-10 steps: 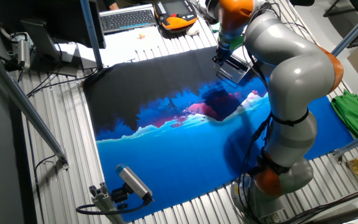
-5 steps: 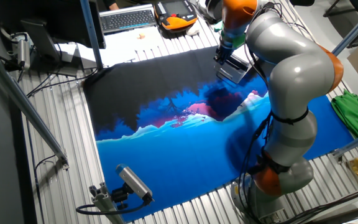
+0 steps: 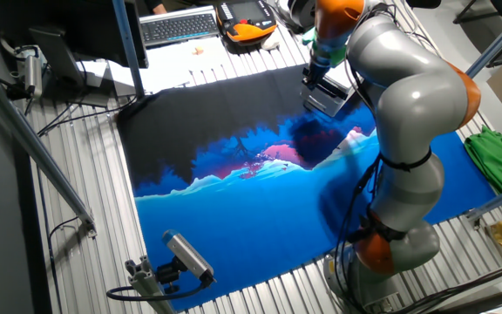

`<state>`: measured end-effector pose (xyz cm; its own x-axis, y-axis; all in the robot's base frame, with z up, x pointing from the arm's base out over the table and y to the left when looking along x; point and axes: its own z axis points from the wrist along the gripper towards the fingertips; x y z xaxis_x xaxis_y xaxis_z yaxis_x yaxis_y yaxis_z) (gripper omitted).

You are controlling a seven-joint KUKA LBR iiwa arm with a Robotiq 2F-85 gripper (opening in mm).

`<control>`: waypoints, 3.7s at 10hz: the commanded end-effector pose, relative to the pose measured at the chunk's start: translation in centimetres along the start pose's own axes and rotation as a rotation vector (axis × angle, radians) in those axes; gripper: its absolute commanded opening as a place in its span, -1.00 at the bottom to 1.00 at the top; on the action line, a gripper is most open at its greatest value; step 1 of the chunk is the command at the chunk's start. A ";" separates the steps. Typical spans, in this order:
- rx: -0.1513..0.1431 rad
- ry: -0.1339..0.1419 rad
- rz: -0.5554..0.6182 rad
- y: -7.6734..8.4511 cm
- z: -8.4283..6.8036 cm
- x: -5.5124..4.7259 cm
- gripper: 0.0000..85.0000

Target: Grasp the handle and open the drawer

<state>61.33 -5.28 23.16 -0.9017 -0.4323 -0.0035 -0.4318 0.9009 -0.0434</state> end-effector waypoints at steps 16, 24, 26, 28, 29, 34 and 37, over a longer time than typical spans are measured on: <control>0.019 0.000 0.003 -3.3 0.9 -0.8 -1.00; 0.019 0.007 0.052 -4.4 1.6 -0.9 -1.00; 0.036 0.009 -0.002 -4.3 1.6 -1.1 -1.00; 0.028 0.004 -0.002 -4.4 1.7 -1.1 -1.00; 0.031 0.002 -0.002 -4.4 1.8 -1.1 -1.00; 0.034 -0.004 0.003 -4.6 1.8 -1.4 -1.00; 0.033 -0.005 0.005 -4.8 1.9 -1.4 -1.00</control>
<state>64.77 -9.10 21.53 -0.9037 -0.4282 -0.0086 -0.4263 0.9013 -0.0762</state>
